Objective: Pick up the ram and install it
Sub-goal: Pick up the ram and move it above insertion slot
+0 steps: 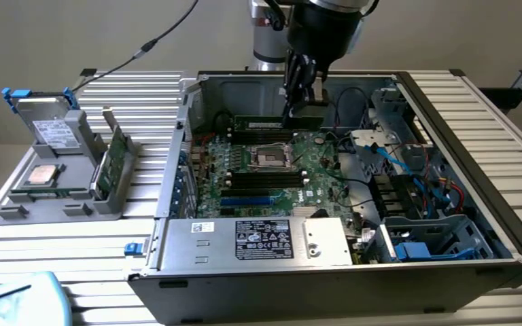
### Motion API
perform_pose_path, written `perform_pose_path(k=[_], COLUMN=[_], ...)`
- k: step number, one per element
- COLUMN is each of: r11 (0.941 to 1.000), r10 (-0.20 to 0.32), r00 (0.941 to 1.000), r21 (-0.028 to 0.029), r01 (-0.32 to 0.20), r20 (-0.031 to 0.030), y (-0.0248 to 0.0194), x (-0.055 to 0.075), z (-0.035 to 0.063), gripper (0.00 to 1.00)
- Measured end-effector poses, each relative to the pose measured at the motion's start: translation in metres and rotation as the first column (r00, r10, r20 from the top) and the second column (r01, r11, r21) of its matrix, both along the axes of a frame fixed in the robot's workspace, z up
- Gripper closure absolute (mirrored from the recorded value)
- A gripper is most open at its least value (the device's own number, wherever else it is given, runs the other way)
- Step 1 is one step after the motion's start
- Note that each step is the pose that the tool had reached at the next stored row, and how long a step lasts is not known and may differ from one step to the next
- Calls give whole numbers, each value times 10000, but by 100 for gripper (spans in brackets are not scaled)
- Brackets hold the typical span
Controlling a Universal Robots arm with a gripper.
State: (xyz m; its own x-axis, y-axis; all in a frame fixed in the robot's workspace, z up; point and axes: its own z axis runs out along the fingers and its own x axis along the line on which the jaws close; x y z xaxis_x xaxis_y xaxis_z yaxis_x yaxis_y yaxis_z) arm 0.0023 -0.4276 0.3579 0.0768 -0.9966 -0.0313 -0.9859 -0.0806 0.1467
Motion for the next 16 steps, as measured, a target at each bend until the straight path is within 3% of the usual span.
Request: perform_pose_path(k=[2, 4, 16], r11=[10000, 9999, 9994], r10=[2, 1, 0], r00=[9999, 9999, 9999], r21=[-75, -135, -346], r01=[-1, 1, 6], r20=[120, 154, 157], y=[11, 18, 113], x=[-20, -55, -86], z=[-7, -23, -190], gripper=[86, 86, 86])
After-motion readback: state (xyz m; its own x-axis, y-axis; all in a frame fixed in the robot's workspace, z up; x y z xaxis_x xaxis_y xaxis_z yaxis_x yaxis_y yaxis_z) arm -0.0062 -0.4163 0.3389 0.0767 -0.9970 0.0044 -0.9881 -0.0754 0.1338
